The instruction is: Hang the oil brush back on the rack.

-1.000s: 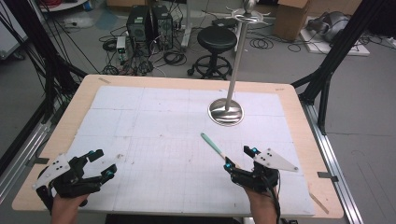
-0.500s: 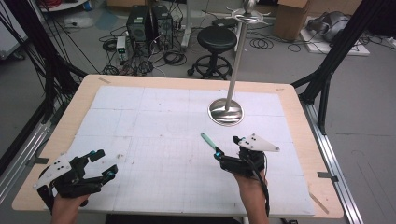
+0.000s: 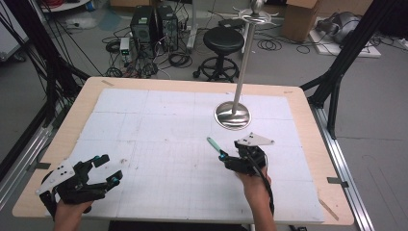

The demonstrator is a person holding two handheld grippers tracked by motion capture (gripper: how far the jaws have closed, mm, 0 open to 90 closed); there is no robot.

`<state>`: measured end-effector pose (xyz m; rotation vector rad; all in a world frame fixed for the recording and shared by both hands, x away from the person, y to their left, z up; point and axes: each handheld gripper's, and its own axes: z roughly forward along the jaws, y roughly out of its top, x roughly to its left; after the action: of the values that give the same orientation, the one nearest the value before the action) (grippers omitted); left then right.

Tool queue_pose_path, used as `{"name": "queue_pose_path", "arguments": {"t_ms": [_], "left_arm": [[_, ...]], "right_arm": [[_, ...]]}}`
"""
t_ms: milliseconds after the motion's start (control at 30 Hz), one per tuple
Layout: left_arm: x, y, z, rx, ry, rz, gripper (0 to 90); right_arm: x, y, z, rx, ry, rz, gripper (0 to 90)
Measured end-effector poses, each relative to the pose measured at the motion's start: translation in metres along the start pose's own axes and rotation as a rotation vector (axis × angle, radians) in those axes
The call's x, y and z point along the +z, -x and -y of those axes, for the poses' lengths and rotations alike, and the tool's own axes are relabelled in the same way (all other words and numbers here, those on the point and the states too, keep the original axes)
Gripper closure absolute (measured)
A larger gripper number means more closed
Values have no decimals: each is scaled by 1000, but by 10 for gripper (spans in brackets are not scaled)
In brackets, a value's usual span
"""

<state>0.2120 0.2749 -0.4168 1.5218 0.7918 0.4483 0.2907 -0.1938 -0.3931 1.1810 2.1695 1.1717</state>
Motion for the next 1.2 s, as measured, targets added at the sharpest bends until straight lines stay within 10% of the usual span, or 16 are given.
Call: {"name": "queue_pose_path", "arguments": {"t_ms": [500,1200], "left_arm": [[1,0,0,-3,-4,9,195],[2,1,1,-2,-16,13,196]], "right_arm": [[33,15,20,-26,-205,8,495],[39,19,26,-42,-239,-54,818]]}}
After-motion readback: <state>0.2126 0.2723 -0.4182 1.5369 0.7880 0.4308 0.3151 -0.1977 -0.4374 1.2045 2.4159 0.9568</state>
